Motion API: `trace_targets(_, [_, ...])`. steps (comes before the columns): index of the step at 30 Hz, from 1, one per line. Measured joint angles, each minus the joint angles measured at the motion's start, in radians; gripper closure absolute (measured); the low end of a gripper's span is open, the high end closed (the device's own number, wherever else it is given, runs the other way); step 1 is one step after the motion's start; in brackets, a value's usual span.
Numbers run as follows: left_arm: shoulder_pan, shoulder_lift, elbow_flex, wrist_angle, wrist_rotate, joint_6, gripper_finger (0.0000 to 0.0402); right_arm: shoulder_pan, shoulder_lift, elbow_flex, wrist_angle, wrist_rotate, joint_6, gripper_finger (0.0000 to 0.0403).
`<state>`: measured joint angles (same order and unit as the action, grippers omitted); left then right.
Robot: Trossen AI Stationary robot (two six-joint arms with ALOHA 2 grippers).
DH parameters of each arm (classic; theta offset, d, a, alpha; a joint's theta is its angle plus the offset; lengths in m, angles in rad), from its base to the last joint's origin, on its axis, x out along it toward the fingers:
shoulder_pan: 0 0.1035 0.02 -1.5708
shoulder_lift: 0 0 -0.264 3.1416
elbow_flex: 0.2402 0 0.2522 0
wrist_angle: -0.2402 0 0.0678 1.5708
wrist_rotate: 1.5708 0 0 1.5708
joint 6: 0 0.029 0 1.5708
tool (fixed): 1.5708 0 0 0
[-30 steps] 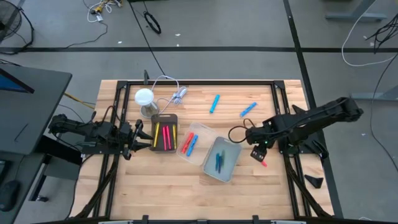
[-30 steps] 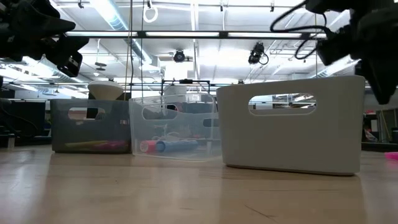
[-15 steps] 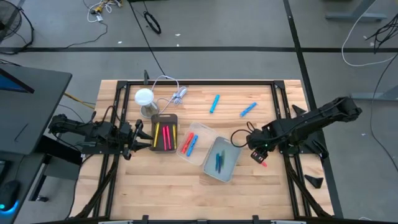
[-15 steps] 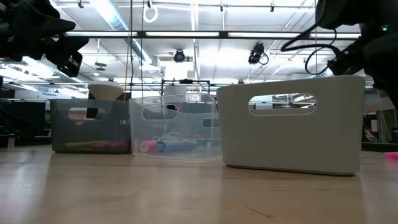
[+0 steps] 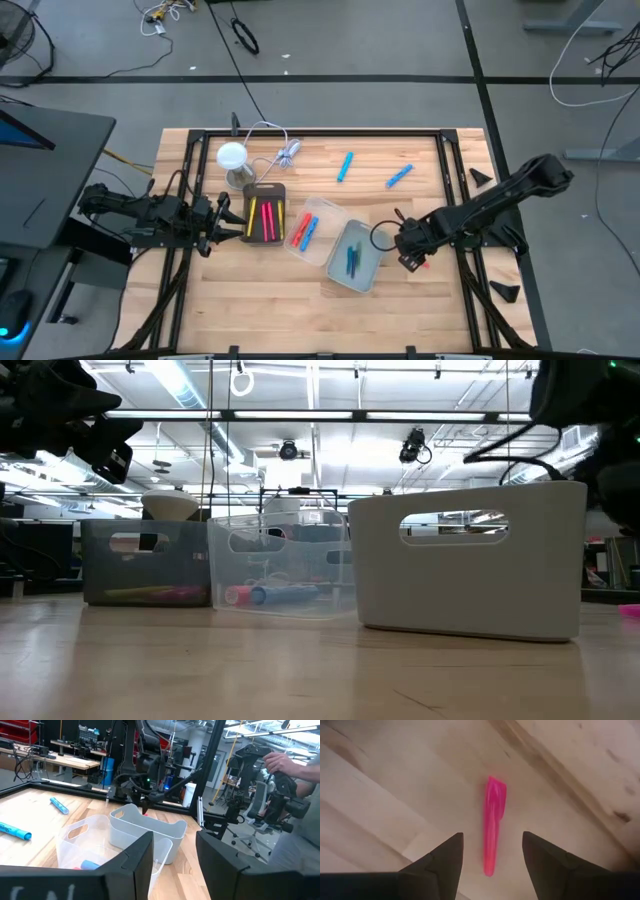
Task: Pick & Place Markers
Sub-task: Put the pink pen into the gray bin
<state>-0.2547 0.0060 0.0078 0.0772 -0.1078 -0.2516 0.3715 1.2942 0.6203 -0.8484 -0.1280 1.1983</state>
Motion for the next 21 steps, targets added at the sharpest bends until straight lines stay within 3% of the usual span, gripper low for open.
trace_targets(14, [0.000, 0.000, 0.000, 0.000, 0.000, 0.000, 0.0248, 0.062, 0.073, -0.056, 0.096, 0.001, 0.080, 0.0205])
trace_targets(21, [0.000, 0.000, 0.000, 0.000, 0.000, 0.000, 0.0248, 0.062, 0.075, -0.058, 0.086, 0.004, 0.068, 0.0292])
